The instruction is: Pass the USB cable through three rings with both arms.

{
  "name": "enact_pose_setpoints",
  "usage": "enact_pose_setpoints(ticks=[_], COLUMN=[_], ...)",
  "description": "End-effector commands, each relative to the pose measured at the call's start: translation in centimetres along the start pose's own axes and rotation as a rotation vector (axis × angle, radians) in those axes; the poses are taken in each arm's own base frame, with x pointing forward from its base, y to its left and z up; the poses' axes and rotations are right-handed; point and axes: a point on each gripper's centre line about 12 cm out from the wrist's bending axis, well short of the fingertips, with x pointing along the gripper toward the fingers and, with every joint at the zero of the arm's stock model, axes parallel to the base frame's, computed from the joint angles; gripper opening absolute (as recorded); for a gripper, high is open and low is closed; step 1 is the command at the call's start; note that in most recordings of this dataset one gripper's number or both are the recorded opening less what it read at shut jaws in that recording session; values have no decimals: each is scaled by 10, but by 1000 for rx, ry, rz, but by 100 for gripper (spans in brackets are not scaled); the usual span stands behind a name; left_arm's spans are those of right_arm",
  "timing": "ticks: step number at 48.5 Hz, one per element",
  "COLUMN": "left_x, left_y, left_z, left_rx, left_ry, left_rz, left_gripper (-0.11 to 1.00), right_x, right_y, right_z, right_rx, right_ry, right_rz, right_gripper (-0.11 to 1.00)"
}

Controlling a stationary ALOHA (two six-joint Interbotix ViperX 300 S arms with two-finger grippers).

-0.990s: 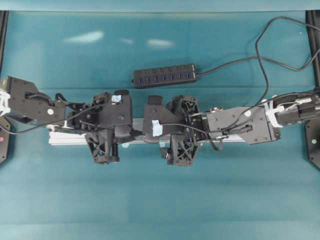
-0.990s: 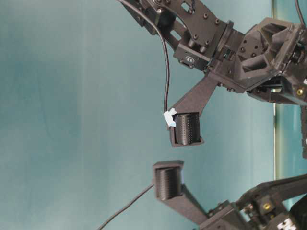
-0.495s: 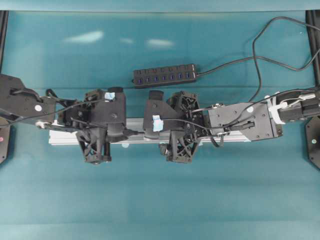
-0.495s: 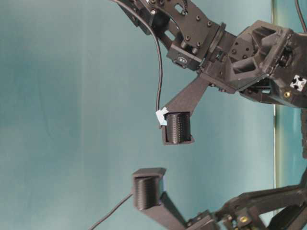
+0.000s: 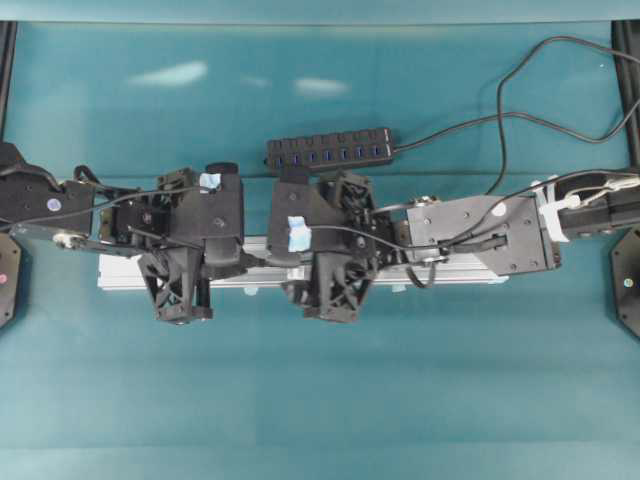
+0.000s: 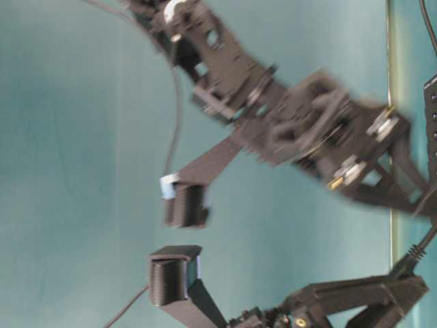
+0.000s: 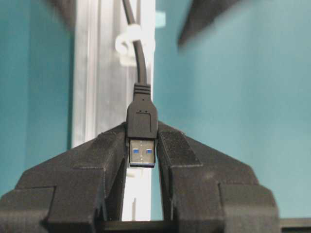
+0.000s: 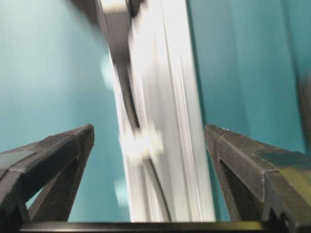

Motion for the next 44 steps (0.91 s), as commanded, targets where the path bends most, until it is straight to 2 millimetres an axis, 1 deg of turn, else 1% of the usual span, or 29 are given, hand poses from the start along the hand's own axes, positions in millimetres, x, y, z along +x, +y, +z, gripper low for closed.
enact_pose_setpoints(ticks=[1, 7, 17, 32, 44], left_x=[-9, -8, -8, -8, -9], left_y=[-1, -1, -1, 0, 0], left_z=[14, 14, 13, 13, 13], left_rx=[4, 4, 2, 3, 1], left_ry=[-48, -46, -44, -44, -46], left_rz=[-2, -1, -2, 0, -1], left_gripper=[20, 20, 20, 20, 20], right_x=[-6, -3, 5, 15, 16], right_y=[3, 4, 6, 6, 6], right_z=[19, 21, 9, 3, 1], right_rx=[-3, 0, -2, -2, -1], right_ry=[-69, -88, -55, -65, -72], right_rz=[14, 21, 24, 35, 38], right_gripper=[82, 82, 81, 77, 77])
